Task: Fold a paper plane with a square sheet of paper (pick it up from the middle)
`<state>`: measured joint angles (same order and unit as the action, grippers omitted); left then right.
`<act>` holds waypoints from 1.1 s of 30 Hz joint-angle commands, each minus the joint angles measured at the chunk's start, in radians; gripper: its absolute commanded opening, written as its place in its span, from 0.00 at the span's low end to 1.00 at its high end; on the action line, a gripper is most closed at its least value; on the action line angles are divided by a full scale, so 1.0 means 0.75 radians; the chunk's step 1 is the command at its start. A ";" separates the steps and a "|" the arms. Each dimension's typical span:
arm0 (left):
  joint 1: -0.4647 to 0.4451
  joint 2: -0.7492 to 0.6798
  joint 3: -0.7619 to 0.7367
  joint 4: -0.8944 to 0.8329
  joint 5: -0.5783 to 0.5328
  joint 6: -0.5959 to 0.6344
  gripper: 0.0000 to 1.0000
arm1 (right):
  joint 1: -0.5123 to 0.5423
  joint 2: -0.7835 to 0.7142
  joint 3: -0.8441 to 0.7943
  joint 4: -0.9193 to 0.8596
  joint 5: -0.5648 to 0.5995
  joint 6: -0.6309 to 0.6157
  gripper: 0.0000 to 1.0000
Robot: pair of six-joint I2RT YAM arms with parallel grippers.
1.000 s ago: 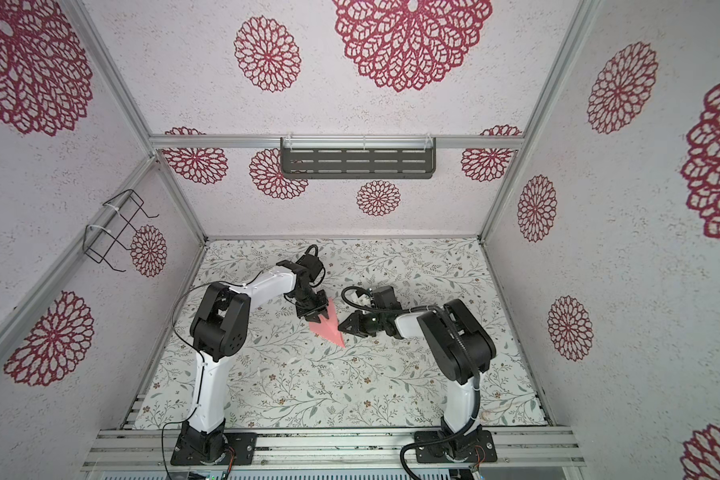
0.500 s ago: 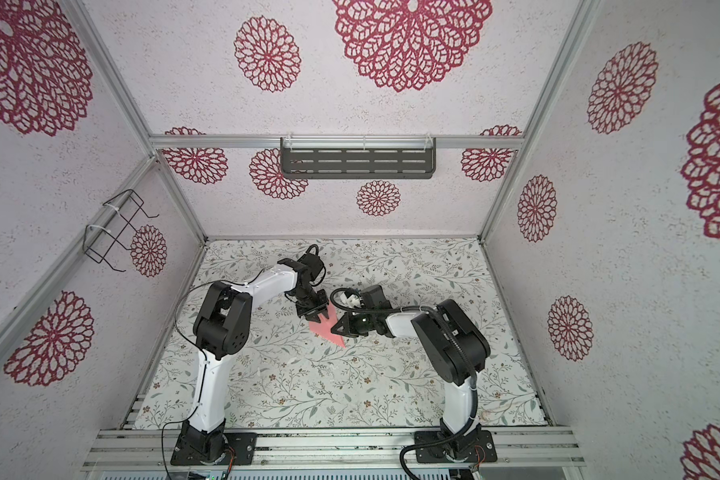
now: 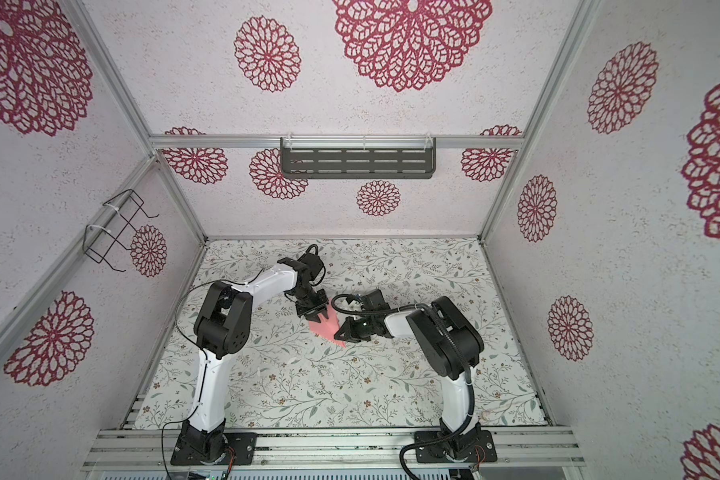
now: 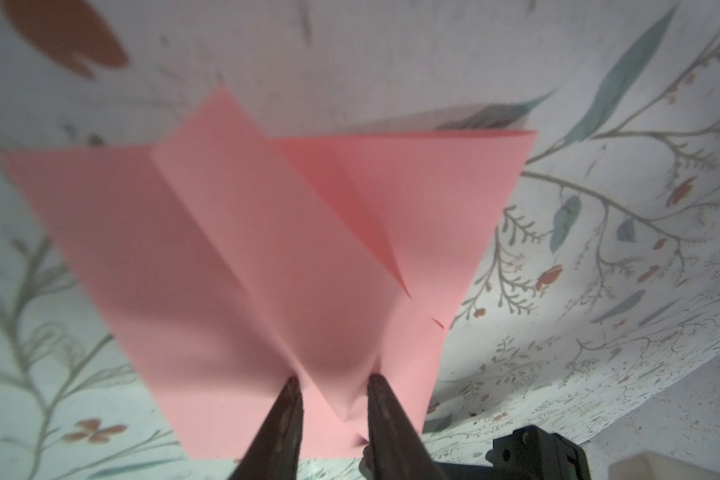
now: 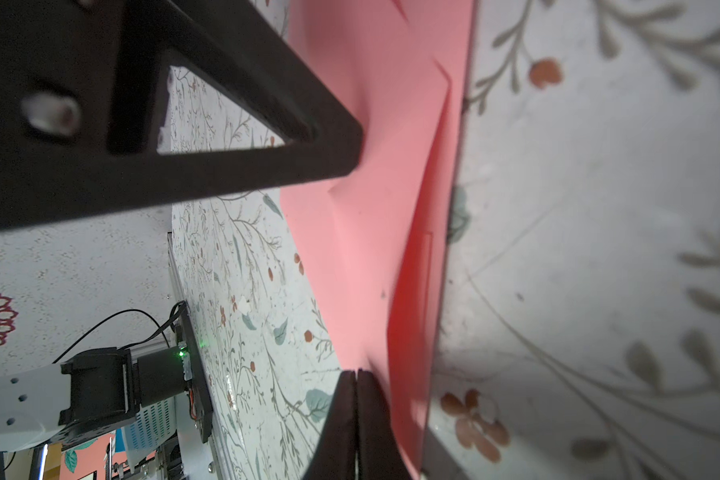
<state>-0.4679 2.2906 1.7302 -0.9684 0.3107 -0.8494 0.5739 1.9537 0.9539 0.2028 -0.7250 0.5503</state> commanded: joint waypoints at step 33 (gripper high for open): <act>0.000 0.364 -0.148 -0.033 -0.261 0.022 0.32 | 0.038 -0.128 0.071 -0.258 0.268 -0.599 0.30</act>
<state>-0.4637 2.2978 1.7393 -0.9779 0.3241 -0.8455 0.5884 1.8500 0.9710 0.0441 -0.5518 0.1833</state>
